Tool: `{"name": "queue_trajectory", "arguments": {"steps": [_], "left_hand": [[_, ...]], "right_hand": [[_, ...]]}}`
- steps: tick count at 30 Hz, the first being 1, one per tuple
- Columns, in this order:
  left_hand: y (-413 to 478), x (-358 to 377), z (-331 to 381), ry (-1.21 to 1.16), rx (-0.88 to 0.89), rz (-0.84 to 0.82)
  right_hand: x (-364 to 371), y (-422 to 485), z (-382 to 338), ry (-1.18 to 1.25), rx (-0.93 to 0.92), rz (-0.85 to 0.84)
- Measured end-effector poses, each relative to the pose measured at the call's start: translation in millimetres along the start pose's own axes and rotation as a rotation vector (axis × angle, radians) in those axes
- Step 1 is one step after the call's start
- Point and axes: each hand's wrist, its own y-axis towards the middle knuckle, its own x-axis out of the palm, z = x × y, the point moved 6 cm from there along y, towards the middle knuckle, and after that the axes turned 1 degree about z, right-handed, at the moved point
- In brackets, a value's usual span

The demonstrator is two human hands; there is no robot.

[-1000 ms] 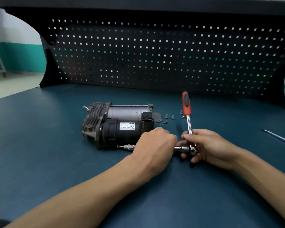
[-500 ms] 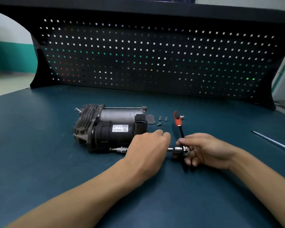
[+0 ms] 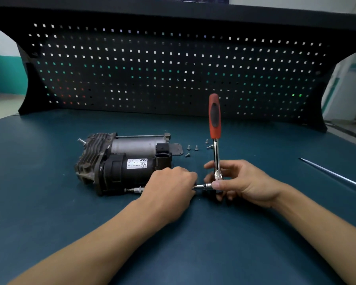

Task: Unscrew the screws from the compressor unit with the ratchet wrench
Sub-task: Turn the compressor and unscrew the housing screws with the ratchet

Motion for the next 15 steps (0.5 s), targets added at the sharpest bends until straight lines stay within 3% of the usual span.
{"name": "queue_trajectory", "arguments": {"steps": [8,15], "left_hand": [[0.5,0.7,-2.5,0.004,-0.028,0.005],[2.3,2.1,-6.6,-0.046,-0.074,-0.025]], "right_hand": [[-1.0,-2.0,-6.0,-0.135,-0.123,0.042],[-0.8,-1.0,-4.3,-0.163,-0.122,0.054]]}}
